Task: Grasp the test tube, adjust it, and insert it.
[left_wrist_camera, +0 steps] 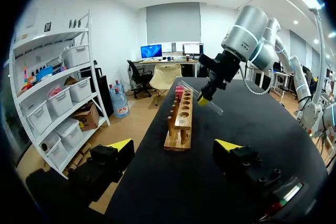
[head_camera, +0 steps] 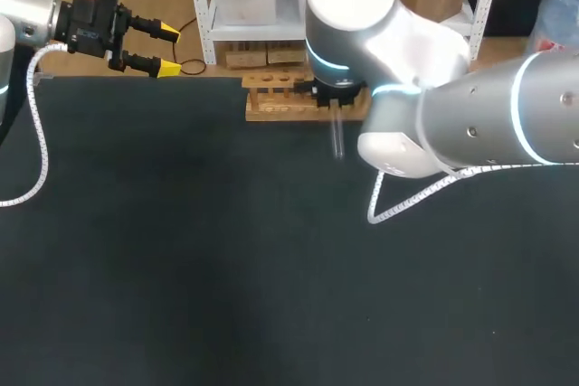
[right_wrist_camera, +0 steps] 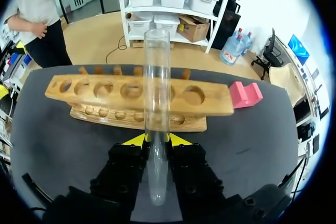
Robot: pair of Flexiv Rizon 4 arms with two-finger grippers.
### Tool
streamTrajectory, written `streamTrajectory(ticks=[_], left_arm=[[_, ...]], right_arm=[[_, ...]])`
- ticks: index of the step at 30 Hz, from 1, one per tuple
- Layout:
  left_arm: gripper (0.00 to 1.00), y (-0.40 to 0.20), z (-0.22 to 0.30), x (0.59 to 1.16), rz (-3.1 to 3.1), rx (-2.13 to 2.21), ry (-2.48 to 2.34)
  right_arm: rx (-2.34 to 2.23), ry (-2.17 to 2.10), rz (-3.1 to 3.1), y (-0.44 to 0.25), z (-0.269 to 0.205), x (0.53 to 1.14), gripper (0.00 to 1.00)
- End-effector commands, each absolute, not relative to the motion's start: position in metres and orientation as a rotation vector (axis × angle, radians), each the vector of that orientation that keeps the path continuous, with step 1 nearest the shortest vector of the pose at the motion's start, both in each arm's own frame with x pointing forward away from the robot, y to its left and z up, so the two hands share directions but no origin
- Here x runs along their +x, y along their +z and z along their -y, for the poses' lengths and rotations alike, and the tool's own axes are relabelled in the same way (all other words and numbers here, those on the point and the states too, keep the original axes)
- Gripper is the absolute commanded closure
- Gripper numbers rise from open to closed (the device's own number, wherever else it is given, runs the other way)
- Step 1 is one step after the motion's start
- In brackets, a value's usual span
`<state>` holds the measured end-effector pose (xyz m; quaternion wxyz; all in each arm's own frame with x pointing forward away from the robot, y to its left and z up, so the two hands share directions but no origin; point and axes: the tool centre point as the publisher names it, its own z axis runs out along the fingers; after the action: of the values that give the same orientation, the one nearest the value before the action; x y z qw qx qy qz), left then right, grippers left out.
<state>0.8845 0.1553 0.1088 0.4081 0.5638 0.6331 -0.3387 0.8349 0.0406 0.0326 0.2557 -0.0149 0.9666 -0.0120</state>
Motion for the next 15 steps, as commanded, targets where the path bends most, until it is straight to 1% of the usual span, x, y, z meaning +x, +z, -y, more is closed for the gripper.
streamTrajectory(ticks=[1,15], left_arm=[[0.0,0.108,-0.155,0.884,-1.595,1.421,-0.851],[0.0,0.108,-0.155,0.884,-1.595,1.421,-0.851]], right_arm=[[-0.026,-0.027,-2.587,0.049,-0.031,0.818,1.0],[-0.012,-0.003,-2.463,0.116,0.01,0.783,1.0]])
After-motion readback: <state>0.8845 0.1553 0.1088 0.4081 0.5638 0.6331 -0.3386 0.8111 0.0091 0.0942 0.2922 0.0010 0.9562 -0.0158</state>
